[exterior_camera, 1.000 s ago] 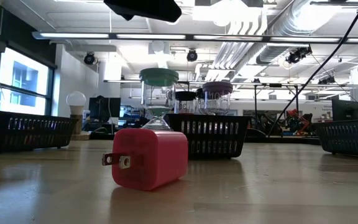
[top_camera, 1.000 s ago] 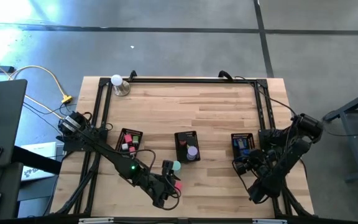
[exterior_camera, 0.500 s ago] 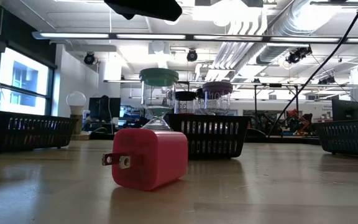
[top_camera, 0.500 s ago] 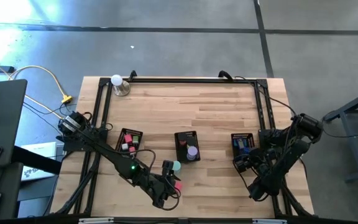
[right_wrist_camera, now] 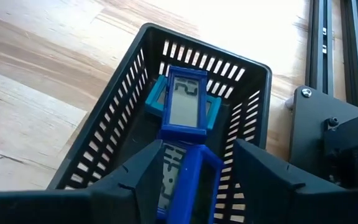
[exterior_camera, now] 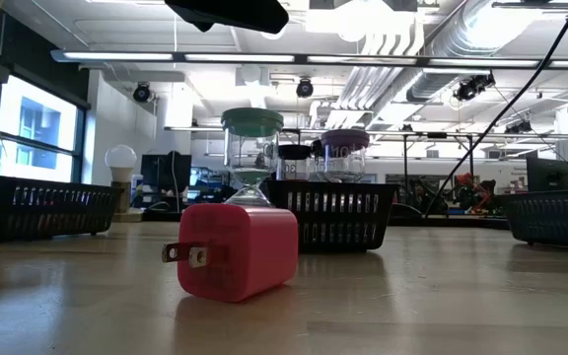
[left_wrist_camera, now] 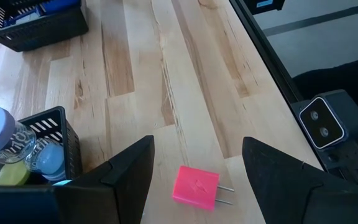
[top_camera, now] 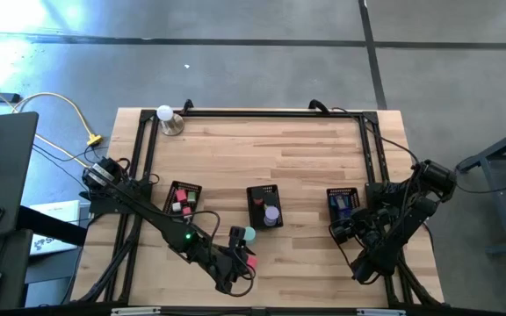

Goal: Pick & Place Office items
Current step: Put the blue hourglass into the middle black bin

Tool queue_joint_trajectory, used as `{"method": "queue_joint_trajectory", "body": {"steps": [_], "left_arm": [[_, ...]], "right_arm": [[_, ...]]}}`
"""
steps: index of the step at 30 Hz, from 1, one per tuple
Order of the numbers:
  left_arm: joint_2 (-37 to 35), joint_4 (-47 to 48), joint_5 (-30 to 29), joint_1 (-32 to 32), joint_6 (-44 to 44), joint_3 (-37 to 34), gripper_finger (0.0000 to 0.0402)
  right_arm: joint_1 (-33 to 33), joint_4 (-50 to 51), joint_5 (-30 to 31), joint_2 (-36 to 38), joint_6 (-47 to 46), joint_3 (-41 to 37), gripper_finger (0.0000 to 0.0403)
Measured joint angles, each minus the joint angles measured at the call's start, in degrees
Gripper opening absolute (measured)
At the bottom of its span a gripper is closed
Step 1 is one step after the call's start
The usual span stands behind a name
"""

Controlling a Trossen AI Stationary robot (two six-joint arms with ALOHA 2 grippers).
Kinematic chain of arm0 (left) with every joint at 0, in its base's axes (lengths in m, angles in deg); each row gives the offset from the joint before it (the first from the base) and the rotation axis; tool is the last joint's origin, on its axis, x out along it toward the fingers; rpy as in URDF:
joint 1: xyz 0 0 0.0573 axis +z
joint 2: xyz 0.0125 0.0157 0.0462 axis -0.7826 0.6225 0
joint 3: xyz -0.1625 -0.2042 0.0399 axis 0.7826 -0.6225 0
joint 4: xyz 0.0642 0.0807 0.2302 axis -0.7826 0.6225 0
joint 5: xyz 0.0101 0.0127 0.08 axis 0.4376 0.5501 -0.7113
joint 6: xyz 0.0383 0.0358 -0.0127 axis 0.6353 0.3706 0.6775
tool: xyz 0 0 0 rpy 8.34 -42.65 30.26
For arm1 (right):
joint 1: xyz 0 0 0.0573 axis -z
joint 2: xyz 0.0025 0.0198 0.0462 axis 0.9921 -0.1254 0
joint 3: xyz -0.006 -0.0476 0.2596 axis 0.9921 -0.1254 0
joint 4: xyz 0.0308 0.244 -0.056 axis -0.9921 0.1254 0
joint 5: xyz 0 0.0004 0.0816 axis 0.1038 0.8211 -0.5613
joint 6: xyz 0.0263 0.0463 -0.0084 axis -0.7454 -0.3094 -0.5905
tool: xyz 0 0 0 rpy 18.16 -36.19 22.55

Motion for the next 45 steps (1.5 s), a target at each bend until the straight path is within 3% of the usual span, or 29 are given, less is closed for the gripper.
{"method": "queue_joint_trajectory", "body": {"steps": [14,25,32,38,45], "left_arm": [[0.0,0.01,0.09,-0.04,-0.17,0.0,0.0237],[0.0,0.02,0.04,-0.18,-0.17,0.0,0.0237],[0.0,0.02,0.04,-1.02,-0.15,0.0,0.0237],[0.0,0.04,0.0,-1.36,-0.15,0.0,0.0237],[0.0,0.04,-0.11,-1.34,-0.66,0.0,0.0237]], "right_arm": [[0.0,0.77,1.25,0.07,1.07,1.29,0.018],[-1.03,4.3,24.22,0.07,10.66,11.02,0.018],[-1.01,-2.49,30.44,0.07,23.14,13.11,0.0185],[-0.91,-9.57,33.05,0.07,30.89,13.11,0.022],[-0.8,-13.77,33.21,0.07,34.07,13.11,0.03]]}}
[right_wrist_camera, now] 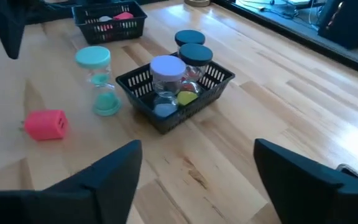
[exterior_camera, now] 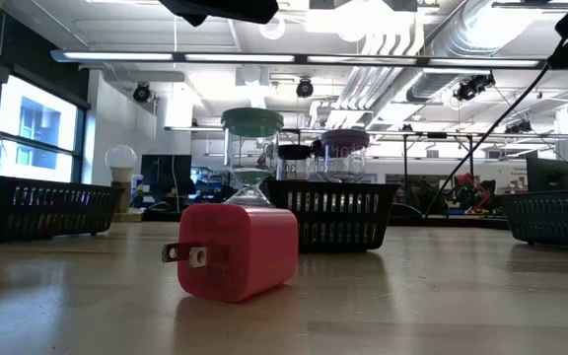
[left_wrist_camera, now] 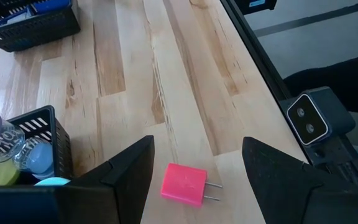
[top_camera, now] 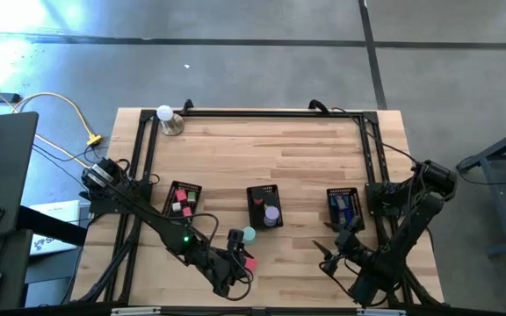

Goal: Pick & Place Office items
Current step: Put the blue hourglass into the middle black bin

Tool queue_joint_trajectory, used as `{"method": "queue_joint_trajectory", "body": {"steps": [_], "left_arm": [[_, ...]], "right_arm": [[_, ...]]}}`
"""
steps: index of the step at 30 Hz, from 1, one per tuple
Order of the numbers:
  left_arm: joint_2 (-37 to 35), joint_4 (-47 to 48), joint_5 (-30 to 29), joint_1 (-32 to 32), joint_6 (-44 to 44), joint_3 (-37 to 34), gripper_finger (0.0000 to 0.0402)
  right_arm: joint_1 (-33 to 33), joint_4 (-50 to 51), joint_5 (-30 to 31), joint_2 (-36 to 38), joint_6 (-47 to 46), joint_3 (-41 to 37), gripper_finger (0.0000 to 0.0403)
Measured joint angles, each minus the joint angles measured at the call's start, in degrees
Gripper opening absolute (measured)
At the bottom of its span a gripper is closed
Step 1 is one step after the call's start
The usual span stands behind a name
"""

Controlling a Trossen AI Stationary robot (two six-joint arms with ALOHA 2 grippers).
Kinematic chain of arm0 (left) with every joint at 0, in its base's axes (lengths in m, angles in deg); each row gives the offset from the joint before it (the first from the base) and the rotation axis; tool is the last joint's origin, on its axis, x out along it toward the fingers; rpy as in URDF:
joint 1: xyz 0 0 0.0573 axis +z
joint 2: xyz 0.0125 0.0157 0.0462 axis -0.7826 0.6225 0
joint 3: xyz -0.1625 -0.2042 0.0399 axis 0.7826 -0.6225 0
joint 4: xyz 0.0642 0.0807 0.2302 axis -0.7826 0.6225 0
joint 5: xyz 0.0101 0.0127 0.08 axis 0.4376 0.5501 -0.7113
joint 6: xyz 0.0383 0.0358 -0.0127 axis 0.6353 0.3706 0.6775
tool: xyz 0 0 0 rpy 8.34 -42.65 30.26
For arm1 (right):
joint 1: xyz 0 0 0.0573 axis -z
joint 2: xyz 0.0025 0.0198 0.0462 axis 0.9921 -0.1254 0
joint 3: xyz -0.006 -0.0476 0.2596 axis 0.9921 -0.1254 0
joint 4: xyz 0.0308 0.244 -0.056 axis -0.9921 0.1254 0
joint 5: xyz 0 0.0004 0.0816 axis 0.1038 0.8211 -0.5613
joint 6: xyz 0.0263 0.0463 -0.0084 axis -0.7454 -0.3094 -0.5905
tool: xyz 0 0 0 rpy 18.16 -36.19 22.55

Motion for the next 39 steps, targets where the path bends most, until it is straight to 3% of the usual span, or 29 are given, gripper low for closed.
{"method": "queue_joint_trajectory", "body": {"steps": [9,16,30,34,39], "left_arm": [[-0.21,1.2,-0.37,-0.02,-2.13,0.0,0.0237],[-1.46,3.03,-7.53,-0.04,-2.11,0.0,0.0237],[-1.51,4.31,-7.55,0.97,-4.58,0.0,0.0239],[-1.51,4.31,-7.54,0.97,-4.5,0.0,0.0259],[-1.51,4.31,-7.54,0.97,-4.48,0.0,0.0312]], "right_arm": [[0.06,-4.29,-0.58,0.0,2.04,0.0,0.0358],[0.06,-5.66,-1.96,0.0,2.06,0.0,0.0359],[0.06,-6.79,-1.76,0.0,2.06,0.0,0.0357],[0.06,-6.86,-1.78,0.0,2.06,0.0,0.0357],[0.06,-7.38,-1.78,0.0,2.06,0.0,0.0357]]}}
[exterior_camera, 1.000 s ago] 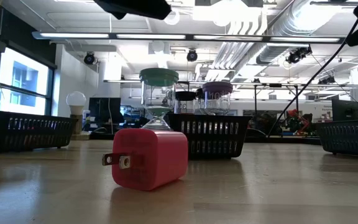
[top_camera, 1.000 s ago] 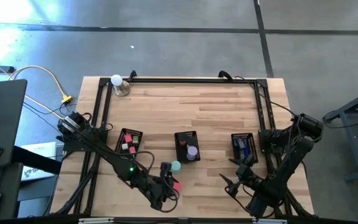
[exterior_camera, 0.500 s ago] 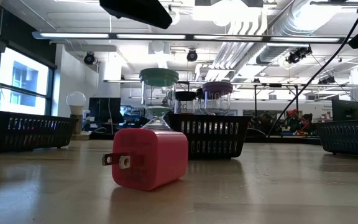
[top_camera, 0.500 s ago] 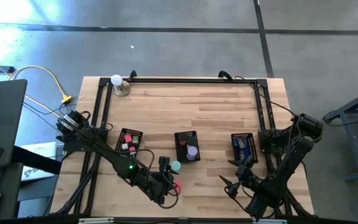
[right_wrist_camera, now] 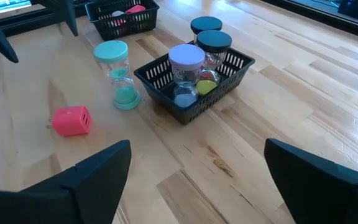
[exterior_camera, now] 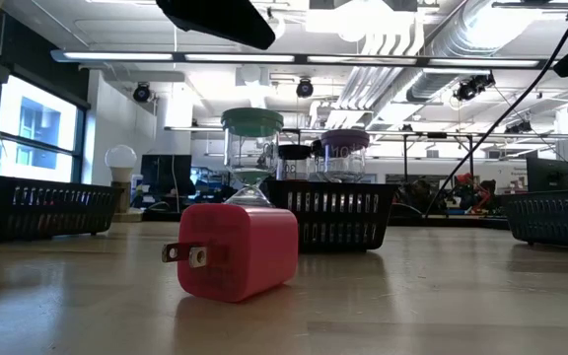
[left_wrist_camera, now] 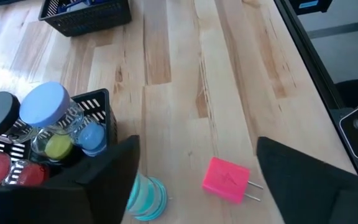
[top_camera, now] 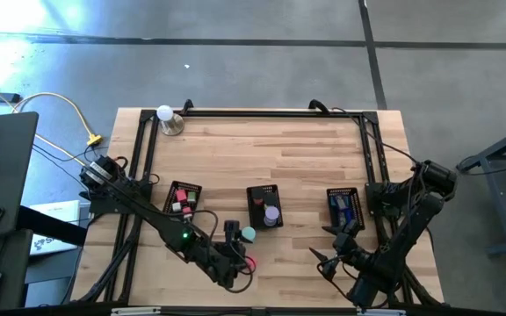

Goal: Pick & Place Office items
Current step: Put the blue hourglass into the middle black bin

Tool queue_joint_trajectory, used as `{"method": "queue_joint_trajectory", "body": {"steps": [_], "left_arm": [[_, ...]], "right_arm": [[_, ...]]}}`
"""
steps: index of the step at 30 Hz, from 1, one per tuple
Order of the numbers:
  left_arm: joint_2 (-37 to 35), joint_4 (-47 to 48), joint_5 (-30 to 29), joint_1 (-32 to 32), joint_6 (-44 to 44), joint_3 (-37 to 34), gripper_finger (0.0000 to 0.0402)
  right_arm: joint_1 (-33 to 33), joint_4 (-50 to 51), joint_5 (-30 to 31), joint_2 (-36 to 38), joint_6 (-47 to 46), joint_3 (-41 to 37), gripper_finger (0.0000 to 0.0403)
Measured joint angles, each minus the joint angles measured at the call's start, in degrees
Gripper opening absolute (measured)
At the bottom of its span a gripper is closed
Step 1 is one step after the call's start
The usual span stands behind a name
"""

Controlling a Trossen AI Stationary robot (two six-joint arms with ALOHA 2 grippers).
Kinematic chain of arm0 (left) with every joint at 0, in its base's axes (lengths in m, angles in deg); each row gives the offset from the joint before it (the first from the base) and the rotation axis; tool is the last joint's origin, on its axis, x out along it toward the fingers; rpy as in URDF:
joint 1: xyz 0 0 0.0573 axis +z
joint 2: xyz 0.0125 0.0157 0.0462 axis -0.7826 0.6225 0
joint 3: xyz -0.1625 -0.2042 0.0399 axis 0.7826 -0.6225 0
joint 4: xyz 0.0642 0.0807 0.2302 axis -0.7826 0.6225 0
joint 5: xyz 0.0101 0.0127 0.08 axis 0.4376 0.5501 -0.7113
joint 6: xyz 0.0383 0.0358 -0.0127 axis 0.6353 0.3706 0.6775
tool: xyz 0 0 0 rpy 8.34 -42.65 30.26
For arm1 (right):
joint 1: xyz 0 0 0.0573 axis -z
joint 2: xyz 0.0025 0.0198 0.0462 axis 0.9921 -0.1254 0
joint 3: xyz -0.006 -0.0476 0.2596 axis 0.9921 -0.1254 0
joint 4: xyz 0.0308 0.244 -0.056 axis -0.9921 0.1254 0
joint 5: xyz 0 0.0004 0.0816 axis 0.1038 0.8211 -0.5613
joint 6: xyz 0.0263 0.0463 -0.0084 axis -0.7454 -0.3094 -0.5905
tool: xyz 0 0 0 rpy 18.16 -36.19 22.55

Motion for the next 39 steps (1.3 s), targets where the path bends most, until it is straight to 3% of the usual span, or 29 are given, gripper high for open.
{"method": "queue_joint_trajectory", "body": {"steps": [4,8,22,28,39], "left_arm": [[0.0,0.28,0.02,0.0,0.02,0.0,0.0351],[0.0,0.27,0.02,0.0,0.02,0.0,0.0365],[0.16,0.13,-0.26,0.4,-0.46,0.0,0.0366],[0.39,0.35,-0.63,2.12,3.48,0.0,0.0366],[0.39,4.56,-0.72,4.52,0.17,0.0,0.0366]], "right_arm": [[0.0,-0.05,0.0,0.0,0.0,0.0,0.0357],[0.0,-0.02,0.0,0.0,0.0,0.0,0.0357],[0.0,-0.02,0.22,-0.02,0.02,0.0,0.0357],[0.0,-0.16,0.22,-0.02,0.02,0.0,0.0357],[-0.01,-0.4,0.07,-0.04,0.02,0.0,0.0357]]}}
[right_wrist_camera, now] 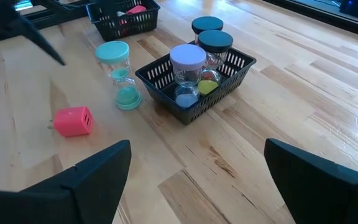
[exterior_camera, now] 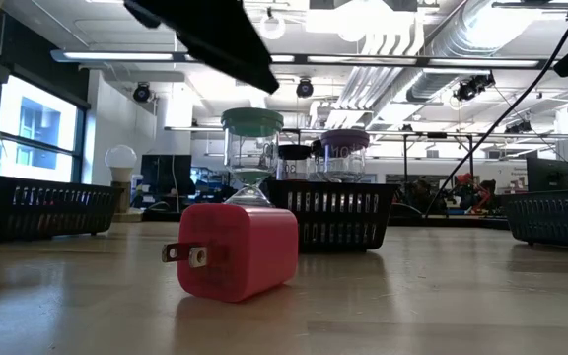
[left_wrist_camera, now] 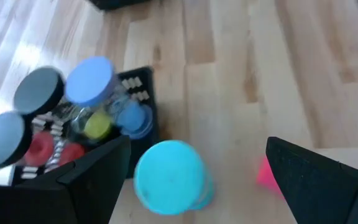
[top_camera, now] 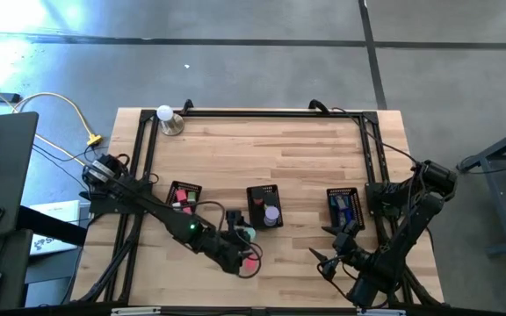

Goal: Pick & Place Office items
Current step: Put the blue hourglass into the middle black bin

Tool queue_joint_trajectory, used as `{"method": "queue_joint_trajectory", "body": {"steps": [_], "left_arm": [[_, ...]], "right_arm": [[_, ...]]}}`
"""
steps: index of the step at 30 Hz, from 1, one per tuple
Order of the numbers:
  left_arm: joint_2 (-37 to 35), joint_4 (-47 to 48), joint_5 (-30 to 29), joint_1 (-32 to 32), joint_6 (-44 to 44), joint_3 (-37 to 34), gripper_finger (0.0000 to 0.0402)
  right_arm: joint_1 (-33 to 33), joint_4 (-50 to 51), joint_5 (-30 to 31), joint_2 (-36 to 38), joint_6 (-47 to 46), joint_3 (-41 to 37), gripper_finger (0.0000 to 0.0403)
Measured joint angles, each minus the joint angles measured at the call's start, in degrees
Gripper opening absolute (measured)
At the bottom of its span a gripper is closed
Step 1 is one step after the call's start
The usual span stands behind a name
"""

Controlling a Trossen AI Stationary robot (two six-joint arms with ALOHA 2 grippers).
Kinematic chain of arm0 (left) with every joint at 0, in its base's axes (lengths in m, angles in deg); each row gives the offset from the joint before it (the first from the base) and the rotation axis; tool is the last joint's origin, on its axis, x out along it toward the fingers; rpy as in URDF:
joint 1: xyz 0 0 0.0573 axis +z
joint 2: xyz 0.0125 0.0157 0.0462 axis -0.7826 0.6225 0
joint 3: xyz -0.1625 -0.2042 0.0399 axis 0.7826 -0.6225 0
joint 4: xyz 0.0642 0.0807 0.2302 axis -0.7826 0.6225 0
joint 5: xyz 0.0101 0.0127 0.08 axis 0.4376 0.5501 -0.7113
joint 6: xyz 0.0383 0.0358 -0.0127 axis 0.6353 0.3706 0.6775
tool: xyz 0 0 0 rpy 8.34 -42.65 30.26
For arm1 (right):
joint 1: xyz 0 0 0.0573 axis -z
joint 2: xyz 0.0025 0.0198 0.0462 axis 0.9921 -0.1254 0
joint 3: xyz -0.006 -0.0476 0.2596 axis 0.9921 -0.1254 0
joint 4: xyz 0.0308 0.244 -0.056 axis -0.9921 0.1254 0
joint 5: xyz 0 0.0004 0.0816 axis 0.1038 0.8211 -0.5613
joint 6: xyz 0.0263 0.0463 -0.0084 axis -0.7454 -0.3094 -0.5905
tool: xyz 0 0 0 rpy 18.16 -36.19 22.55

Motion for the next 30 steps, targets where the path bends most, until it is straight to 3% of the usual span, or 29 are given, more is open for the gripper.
{"method": "queue_joint_trajectory", "body": {"steps": [30], "left_arm": [[0.09,4.6,1.51,1.84,-4.74,-0.72,0.0366]], "right_arm": [[0.01,-0.28,0.14,0.0,0.0,0.0,0.0357]]}}
